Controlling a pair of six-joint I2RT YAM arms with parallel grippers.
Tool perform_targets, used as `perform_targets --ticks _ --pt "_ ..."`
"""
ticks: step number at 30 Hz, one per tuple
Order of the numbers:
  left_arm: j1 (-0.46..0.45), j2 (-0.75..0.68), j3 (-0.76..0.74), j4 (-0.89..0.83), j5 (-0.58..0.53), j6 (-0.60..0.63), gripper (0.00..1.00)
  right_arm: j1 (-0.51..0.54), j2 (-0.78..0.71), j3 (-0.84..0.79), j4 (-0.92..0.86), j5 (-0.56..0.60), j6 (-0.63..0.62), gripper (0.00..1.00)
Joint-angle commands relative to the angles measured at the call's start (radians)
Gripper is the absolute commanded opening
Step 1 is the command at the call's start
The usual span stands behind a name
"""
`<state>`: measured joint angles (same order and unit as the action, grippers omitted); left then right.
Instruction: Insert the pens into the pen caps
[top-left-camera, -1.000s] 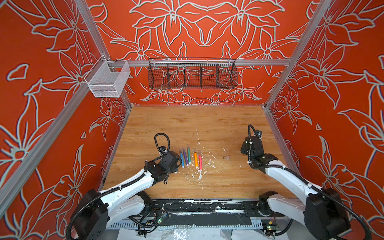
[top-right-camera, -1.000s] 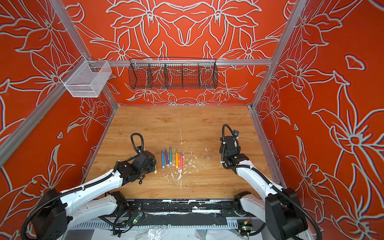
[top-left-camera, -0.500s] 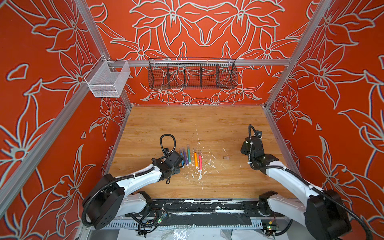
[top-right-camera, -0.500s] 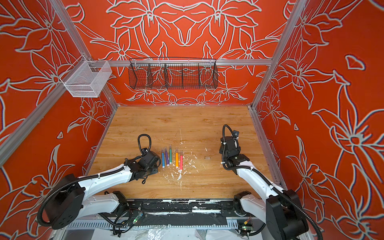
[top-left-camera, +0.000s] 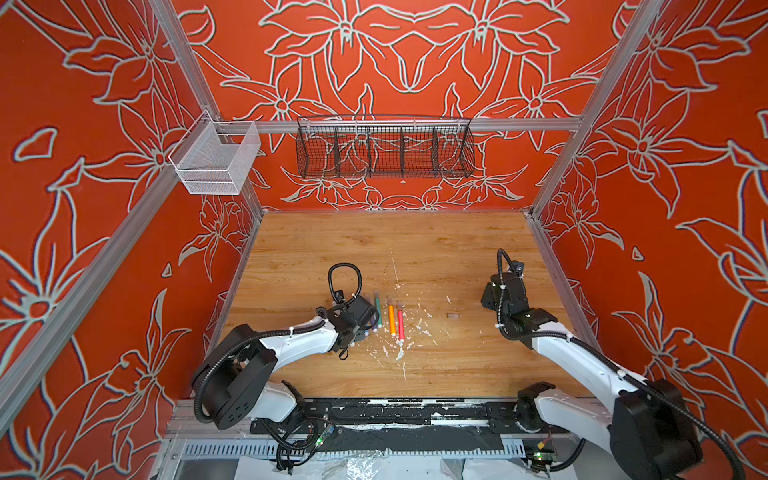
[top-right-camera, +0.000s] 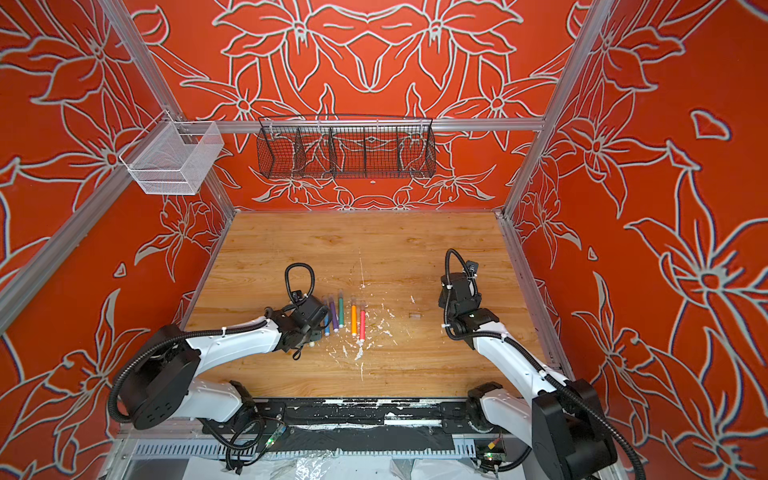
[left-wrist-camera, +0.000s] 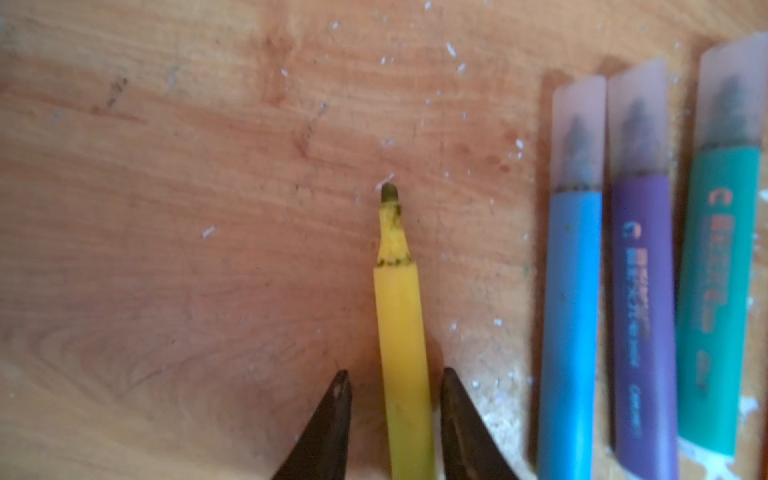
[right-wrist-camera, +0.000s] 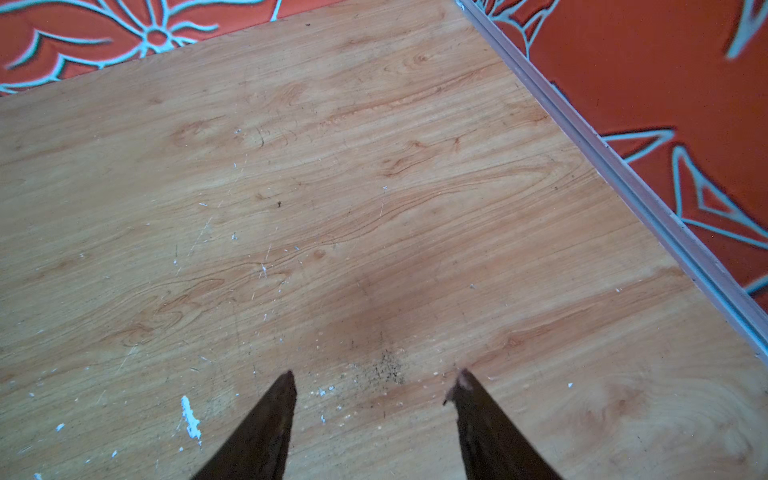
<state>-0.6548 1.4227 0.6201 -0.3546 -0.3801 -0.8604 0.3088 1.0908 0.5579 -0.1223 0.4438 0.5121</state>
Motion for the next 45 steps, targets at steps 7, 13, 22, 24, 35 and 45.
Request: perform_targets --ticks 7,13,22,24,35,45 --pt "0.0 0.044 -0.019 -0.037 -0.011 -0.04 0.14 -0.004 -0.011 -0.012 -0.005 -0.008 0.002 0.62" --pt "0.003 0.008 -0.014 -0.027 0.035 -0.001 0.05 -0.004 -0.012 -0.013 -0.006 -0.005 0.008 0.62" --pt "0.055 -0.199 0.186 -0.101 0.244 0.251 0.0 0.051 -0.065 0.068 -0.087 -0.39 0.183 0.59" --pt "0.056 -0.216 0.26 -0.112 0.288 0.323 0.0 0.132 -0.077 0.078 -0.04 -0.46 0.23 0.59" --pt "0.054 -0.36 0.072 0.397 0.466 0.529 0.0 0.443 -0.015 0.132 0.382 -0.636 0.489 0.62" --pt "0.023 -0.481 -0.04 0.523 0.577 0.63 0.0 0.565 0.184 0.243 0.498 -0.585 0.514 0.61"
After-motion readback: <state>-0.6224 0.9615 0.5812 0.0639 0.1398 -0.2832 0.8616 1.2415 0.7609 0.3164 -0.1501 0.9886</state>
